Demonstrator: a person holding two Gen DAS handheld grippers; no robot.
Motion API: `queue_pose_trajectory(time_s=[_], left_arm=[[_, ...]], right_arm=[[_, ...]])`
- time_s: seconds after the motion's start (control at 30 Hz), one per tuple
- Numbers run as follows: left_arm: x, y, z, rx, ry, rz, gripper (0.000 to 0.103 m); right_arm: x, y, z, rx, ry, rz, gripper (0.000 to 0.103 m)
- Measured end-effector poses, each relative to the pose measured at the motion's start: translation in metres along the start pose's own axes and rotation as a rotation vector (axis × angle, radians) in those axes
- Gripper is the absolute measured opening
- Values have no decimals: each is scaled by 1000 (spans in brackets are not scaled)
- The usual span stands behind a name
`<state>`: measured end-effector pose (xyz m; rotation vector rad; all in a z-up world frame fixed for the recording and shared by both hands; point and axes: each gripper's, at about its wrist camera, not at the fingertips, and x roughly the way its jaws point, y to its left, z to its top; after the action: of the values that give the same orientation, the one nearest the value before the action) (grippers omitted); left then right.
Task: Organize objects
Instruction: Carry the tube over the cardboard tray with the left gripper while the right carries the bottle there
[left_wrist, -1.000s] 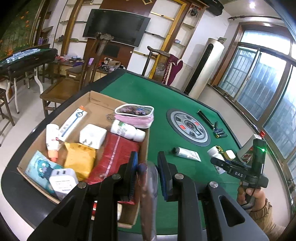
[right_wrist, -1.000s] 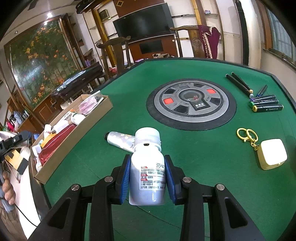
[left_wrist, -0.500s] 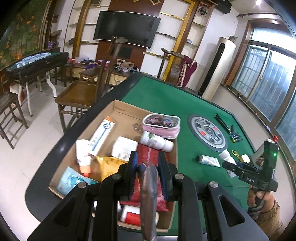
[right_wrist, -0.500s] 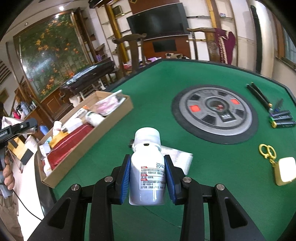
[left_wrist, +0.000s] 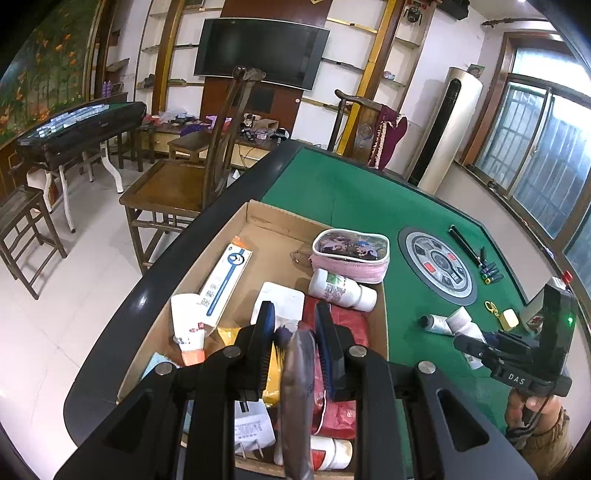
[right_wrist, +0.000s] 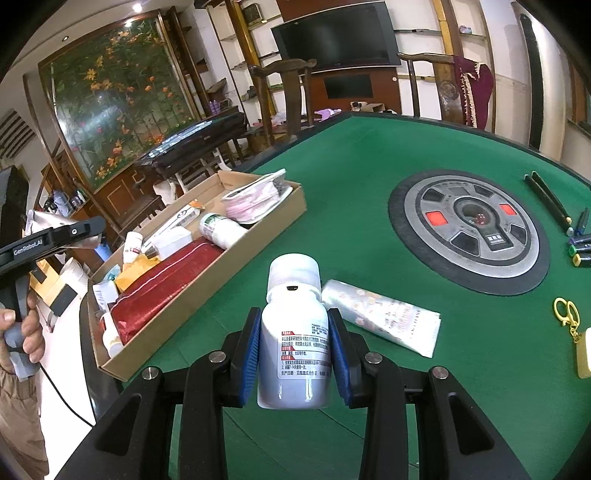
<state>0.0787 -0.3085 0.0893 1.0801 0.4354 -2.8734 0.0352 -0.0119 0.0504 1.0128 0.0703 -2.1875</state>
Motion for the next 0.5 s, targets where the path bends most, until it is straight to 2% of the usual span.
queue_pose_trajectory(time_s=[0.5], left_arm=[[28, -1, 7, 22, 57, 41, 22]], right_arm=[[13, 27, 13, -42, -1, 40, 38]])
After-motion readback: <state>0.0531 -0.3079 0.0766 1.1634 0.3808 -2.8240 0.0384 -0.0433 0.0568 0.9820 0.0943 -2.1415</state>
